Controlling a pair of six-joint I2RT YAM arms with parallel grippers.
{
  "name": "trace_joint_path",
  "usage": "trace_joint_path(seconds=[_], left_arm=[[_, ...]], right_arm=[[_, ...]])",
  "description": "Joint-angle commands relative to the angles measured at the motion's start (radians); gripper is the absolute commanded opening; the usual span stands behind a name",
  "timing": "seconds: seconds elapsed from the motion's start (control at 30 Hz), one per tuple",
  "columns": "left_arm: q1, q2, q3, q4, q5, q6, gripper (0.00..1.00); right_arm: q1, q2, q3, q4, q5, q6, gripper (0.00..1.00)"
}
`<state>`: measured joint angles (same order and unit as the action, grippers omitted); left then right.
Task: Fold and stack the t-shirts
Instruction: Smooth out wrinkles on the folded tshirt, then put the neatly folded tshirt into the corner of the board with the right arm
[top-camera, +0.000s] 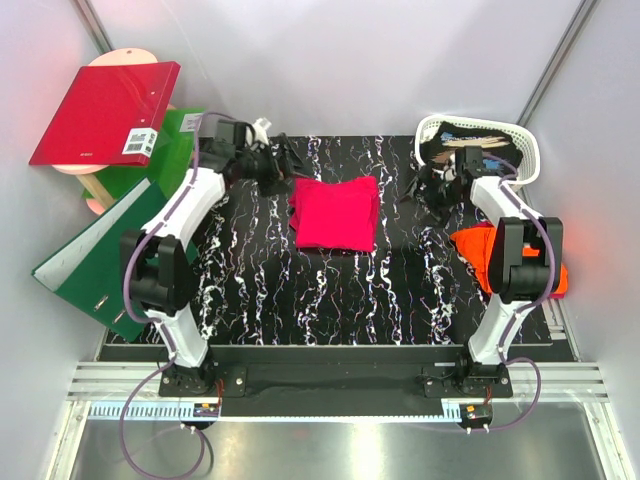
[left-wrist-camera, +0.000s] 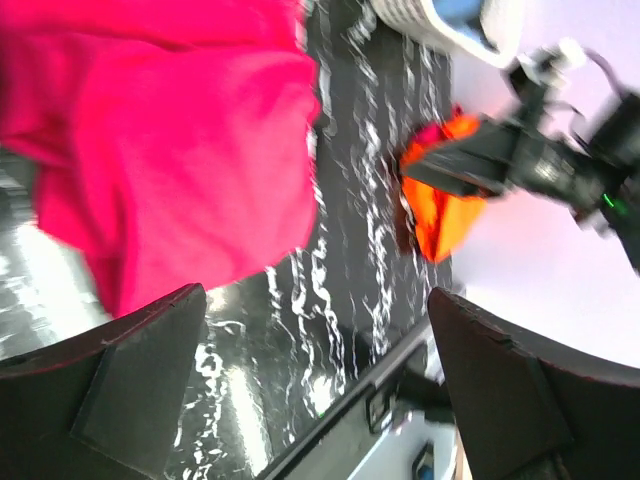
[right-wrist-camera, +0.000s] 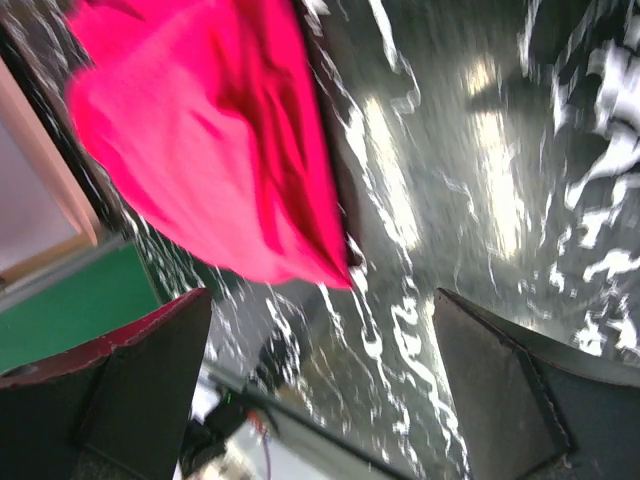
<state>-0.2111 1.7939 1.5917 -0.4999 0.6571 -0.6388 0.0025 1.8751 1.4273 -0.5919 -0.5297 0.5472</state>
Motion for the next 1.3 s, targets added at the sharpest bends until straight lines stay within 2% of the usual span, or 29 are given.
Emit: trace_joint_path(seconds=[0.0,0.2,0.4,0.53,0.67,0.9,1.17,1.23,1.27], left_arm=[[-0.047,0.035,-0.065,-0.003,0.093,0.022,0.99],[-0.077,0.047,-0.107,-0.005,0.11,0.028,0.99],[-0.077,0.038,-0.122,-0.014,0.105,0.047,0.99],[-0.074,0.033,-0.102,-0.037,0.093,0.065,0.99],[-0.063,0.041,-0.076,-0.078,0.088,0.085,0.99],[-0.042,0.053,-0.041,-0.131,0.095,0.123,0.99],[-0.037,0.05,0.008,-0.173,0.081,0.14,0.99],[-0.036,0.048,0.011,-0.178,0.076,0.14,0.99],[-0.034,0.048,0.01,-0.18,0.078,0.139,0.99]], right_arm=[[0.013,0.005,-0.062,-0.029,-0.134,-0.026,1.0],[0.017,0.057,-0.11,0.004,-0.164,0.014,1.0],[0.048,0.168,-0.033,0.035,-0.161,0.045,1.0],[0.091,0.219,0.021,0.075,-0.154,0.08,1.0],[0.142,0.259,0.015,0.159,-0.162,0.149,1.0],[0.186,0.314,0.024,0.201,-0.139,0.191,1.0],[0.24,0.415,0.177,0.185,-0.112,0.206,1.0],[0.255,0.441,0.228,0.158,-0.124,0.191,0.87],[0.257,0.459,0.239,0.152,-0.134,0.189,0.76]])
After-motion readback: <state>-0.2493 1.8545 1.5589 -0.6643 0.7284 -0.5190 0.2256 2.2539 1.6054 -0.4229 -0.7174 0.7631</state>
